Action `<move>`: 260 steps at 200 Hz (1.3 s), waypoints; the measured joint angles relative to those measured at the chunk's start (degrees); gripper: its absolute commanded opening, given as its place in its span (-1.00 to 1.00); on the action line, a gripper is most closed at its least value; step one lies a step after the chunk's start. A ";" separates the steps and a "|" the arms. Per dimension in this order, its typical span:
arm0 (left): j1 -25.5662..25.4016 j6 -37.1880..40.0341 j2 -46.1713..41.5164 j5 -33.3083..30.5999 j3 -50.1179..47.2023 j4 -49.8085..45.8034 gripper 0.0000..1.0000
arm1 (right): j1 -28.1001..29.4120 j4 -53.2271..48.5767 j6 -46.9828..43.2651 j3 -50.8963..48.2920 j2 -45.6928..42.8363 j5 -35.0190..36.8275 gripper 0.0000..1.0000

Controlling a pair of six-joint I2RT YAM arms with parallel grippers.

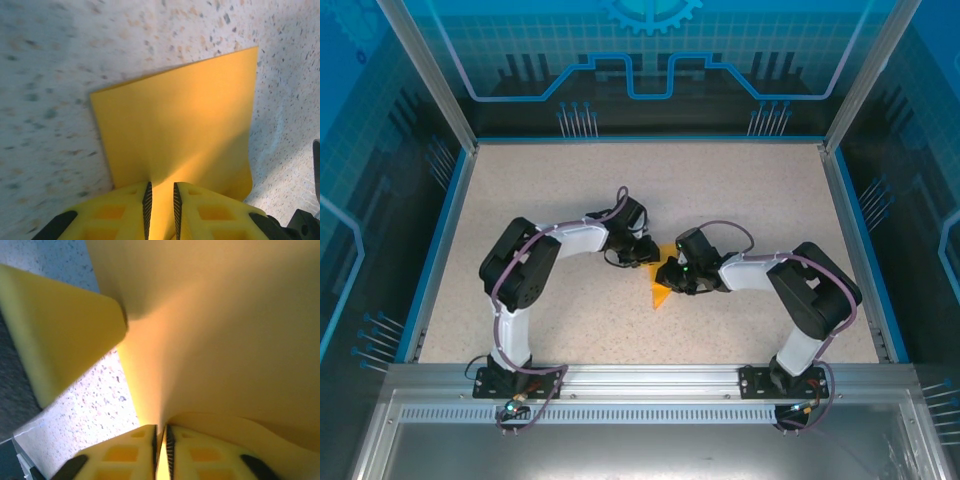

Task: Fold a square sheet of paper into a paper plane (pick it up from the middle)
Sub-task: Third fold the triangle at the center of the table.

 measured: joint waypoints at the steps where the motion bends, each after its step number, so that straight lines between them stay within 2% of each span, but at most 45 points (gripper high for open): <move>1: 0.07 -0.02 -0.11 -0.02 -0.07 0.00 -0.56 | 0.00 0.00 0.02 0.04 0.00 -0.04 -0.49; 26: 3.65 -0.42 -4.98 -0.35 -2.91 -0.35 -0.55 | 0.04 1.07 -0.04 0.13 0.00 -0.98 -0.31; 55: 8.26 -0.42 -10.47 -0.61 -6.05 -0.35 -0.55 | 0.04 1.42 -0.15 0.11 0.00 -1.33 -0.31; 76: 9.73 -0.39 -12.35 -0.59 -7.80 -0.35 -0.55 | 0.04 1.42 -0.15 0.11 0.00 -1.31 -0.34; 160: 8.24 -2.62 -12.92 7.23 -14.75 3.56 -0.57 | 0.04 3.30 -0.92 -1.18 0.00 -0.87 -0.58; 201: 5.88 -3.63 -13.20 9.33 -15.93 5.25 -0.58 | 0.02 4.11 -1.49 -1.55 -0.04 -0.92 -0.51; 232: 4.31 -4.79 -13.51 10.43 -16.57 6.62 -0.62 | -0.02 4.66 -1.73 -2.03 -0.07 -0.85 -0.67; 260: 3.63 -5.68 -13.51 11.37 -17.16 7.78 -0.71 | -0.07 4.76 -2.32 -2.45 0.00 -0.28 -0.89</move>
